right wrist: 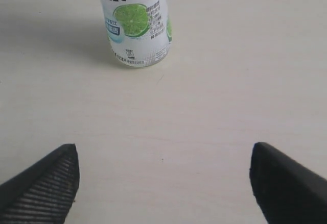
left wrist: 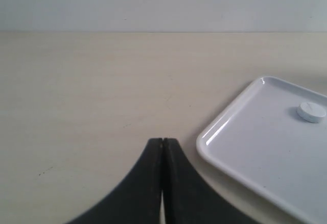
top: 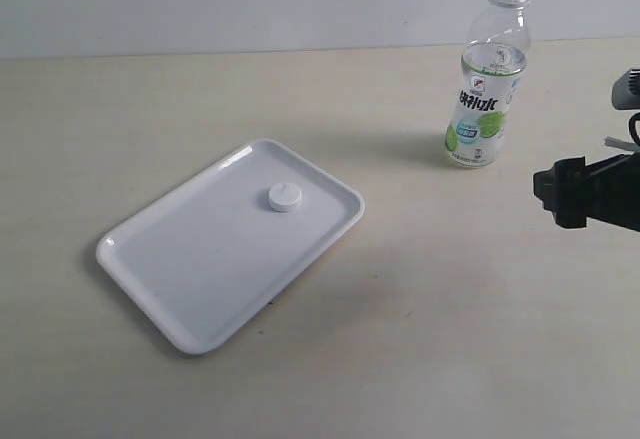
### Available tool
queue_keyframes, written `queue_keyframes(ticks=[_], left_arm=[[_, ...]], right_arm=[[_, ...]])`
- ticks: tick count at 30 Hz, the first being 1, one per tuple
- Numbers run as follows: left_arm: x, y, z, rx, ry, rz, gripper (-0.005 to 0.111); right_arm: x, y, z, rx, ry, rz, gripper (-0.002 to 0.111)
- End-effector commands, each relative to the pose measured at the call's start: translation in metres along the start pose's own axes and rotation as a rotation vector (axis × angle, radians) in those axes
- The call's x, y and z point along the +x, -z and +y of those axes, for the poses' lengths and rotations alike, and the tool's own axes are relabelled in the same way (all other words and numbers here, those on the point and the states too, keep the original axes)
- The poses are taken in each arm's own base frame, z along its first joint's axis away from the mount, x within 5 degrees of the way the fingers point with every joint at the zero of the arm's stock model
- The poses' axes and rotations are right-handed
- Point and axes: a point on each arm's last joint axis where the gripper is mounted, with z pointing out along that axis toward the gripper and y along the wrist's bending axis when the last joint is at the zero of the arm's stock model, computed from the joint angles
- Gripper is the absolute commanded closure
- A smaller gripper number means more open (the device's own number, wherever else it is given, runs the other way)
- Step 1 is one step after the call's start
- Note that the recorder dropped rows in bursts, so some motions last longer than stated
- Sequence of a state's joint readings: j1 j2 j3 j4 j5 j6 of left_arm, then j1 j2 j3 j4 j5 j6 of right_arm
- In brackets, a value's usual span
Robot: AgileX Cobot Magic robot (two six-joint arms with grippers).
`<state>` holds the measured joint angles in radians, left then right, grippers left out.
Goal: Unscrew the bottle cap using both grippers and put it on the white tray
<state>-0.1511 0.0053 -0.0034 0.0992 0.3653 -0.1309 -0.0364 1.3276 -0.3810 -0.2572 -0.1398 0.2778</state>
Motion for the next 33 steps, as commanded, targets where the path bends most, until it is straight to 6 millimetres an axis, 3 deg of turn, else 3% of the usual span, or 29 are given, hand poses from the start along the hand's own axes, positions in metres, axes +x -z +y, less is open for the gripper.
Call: queue_keyframes(ticks=[1,4,5,8,10,13,18,26,33], left_arm=[[0.000,0.000,0.000,-0.001,0.001,-0.009,0.107],[0.000,0.000,0.000,-0.001,0.001,-0.009,0.107],[0.000,0.000,0.000,-0.001,0.001,-0.009,0.107],[0.000,0.000,0.000,-0.001,0.001,-0.009,0.107],[0.000,0.000,0.000,-0.001,0.001,-0.009,0.107],[0.000,0.000,0.000,-0.001,0.001,-0.009,0.107],[0.000,0.000,0.000,-0.002,-0.001,-0.011,0.107],[0.000,0.000,0.000,-0.003,-0.003,-0.011,0.107],[0.000,0.000,0.000,-0.003,-0.003,-0.011,0.107]], right_arm=[[-0.007,0.018,0.000,0.011,0.151,-0.054,0.023],[-0.012,0.059,-0.001,0.043,0.153,-0.159,0.023],[-0.013,0.093,-0.001,0.062,0.143,-0.277,0.023],[-0.010,0.148,0.000,0.064,0.082,-0.526,0.023],[0.004,0.194,0.002,0.040,0.014,-0.742,0.023],[0.026,0.226,0.002,0.033,-0.004,-0.903,0.023],[0.029,0.228,0.001,0.038,-0.007,-0.885,0.023],[0.039,0.210,0.000,0.060,0.037,-0.835,0.023],[0.060,0.173,0.000,0.055,0.066,-0.741,0.023]])
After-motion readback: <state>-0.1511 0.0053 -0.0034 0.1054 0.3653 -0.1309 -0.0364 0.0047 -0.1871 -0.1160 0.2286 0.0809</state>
